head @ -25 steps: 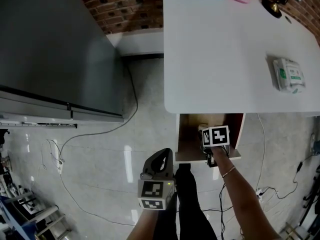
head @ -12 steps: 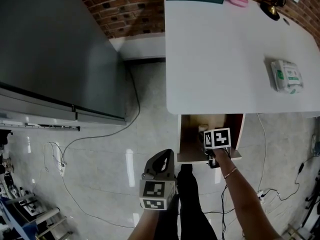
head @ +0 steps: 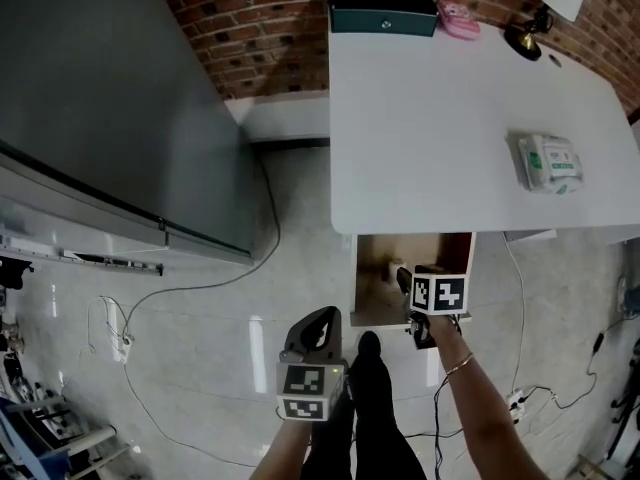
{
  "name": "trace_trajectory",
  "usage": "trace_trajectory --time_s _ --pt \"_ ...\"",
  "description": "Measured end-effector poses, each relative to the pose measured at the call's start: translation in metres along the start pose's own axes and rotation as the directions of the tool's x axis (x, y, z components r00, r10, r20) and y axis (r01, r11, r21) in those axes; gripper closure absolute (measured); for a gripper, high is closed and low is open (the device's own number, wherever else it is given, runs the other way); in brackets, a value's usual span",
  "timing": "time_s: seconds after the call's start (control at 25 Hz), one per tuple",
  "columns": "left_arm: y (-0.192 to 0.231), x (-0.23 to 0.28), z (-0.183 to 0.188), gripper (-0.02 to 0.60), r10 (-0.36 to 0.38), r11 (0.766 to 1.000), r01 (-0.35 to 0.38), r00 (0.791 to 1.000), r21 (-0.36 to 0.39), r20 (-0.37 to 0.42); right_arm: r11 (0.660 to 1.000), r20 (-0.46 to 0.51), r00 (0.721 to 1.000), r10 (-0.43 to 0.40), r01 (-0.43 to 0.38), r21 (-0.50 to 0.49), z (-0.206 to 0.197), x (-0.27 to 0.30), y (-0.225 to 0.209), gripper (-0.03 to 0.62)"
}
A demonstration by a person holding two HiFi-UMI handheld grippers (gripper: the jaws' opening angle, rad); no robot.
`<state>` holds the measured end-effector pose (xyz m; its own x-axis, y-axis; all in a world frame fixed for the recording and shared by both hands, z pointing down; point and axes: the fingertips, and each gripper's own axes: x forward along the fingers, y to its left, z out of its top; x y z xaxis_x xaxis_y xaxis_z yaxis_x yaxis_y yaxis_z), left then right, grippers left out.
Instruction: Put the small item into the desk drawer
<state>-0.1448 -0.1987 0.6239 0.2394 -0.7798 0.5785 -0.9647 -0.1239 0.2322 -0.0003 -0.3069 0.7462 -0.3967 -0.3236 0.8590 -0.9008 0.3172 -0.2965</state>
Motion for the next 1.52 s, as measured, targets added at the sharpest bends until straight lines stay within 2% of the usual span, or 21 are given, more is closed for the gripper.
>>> trace_trajectory --time_s 0.16,0.4,0.68,1.24,1.4,1.52 --pt "-0.002 -0.016 0.02 0.561 -0.002 0.999 0.002 1.0 0.039 0.021 0.999 0.103 0.994 0.044 -0.043 -0.016 0.01 -0.054 0.025 0.435" --pt "-0.01 -0.047 0.053 0.561 -0.01 0.997 0.005 0.998 0.079 0.065 0.997 0.24 0.967 0.081 -0.075 -0.032 0.014 -0.138 0.055 0.462" --pt "-0.031 -0.084 0.083 0.561 -0.062 0.993 0.052 0.994 0.109 0.09 0.997 0.353 0.932 0.078 -0.066 -0.045 0.013 -0.223 0.083 0.488" --pt "-0.078 -0.154 0.099 0.561 -0.118 0.979 0.091 0.982 0.184 0.144 0.995 0.502 0.859 0.1 -0.087 -0.049 -0.032 -0.348 0.124 0.543" --pt "-0.086 -0.175 0.101 0.561 -0.133 0.975 0.102 0.979 0.196 0.154 0.997 0.525 0.848 0.073 -0.068 -0.028 -0.049 -0.371 0.129 0.583" --pt "-0.09 -0.19 0.106 0.561 -0.144 0.973 0.109 0.976 0.202 0.165 0.997 0.546 0.835 0.066 -0.07 -0.014 -0.055 -0.389 0.134 0.586"
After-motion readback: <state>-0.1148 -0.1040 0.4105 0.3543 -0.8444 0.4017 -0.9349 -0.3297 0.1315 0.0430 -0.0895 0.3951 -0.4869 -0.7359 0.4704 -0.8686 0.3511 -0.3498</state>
